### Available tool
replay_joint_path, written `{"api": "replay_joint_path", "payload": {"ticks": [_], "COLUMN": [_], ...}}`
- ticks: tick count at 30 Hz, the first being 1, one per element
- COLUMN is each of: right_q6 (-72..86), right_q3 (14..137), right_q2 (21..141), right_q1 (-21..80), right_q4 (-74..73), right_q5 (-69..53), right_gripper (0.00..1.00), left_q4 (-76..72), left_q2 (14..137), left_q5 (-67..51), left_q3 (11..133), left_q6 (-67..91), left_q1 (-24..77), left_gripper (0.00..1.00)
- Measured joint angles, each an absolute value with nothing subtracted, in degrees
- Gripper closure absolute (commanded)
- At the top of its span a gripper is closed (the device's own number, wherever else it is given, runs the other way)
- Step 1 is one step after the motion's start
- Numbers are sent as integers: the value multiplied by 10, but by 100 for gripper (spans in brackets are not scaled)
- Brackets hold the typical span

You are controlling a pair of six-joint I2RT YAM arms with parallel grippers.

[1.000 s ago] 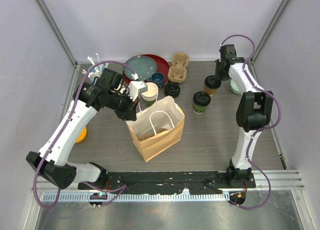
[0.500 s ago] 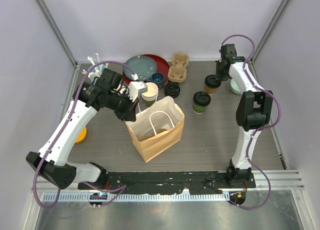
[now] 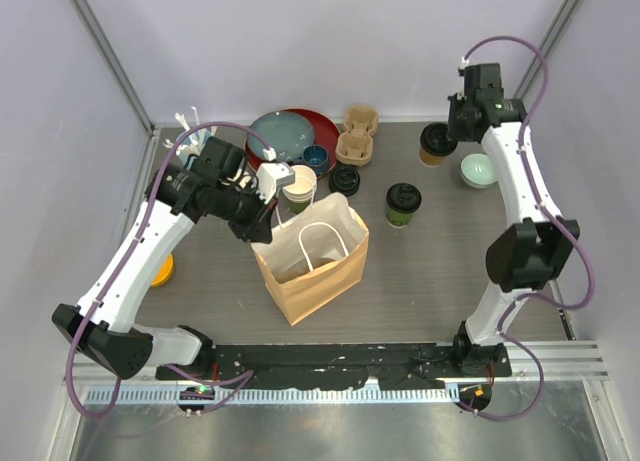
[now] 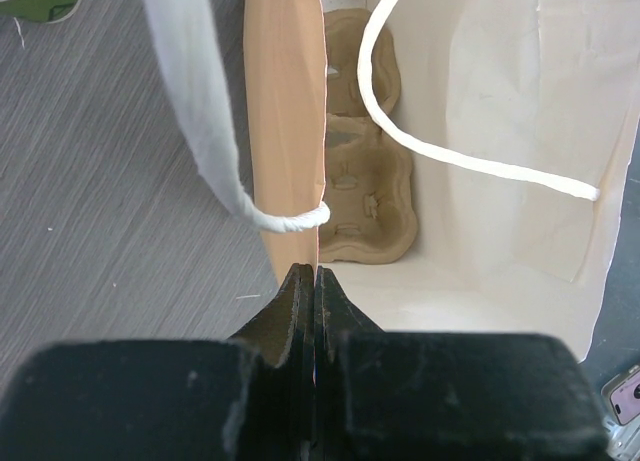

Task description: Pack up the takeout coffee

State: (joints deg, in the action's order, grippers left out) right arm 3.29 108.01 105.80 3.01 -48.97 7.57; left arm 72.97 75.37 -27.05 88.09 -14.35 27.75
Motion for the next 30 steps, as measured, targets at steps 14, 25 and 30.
{"api": "replay_joint_path", "payload": {"ticks": [14, 25, 30], "right_q6": [39, 64, 64], "right_q3": [1168, 1171, 1165], "right_q2": [836, 839, 882], "right_q1": [304, 492, 509], "right_q4": [-603, -678, -697], "right_q5": [43, 27, 48], "right_gripper": [99, 99, 99], "left_q4": [714, 710, 710], "left_q2": [740, 740, 740], "left_q5": [-270, -270, -272], "left_q3": [866, 865, 865], "left_q6": [-139, -137, -137], "left_q1": [277, 277, 277], "left_gripper": [100, 100, 100]}}
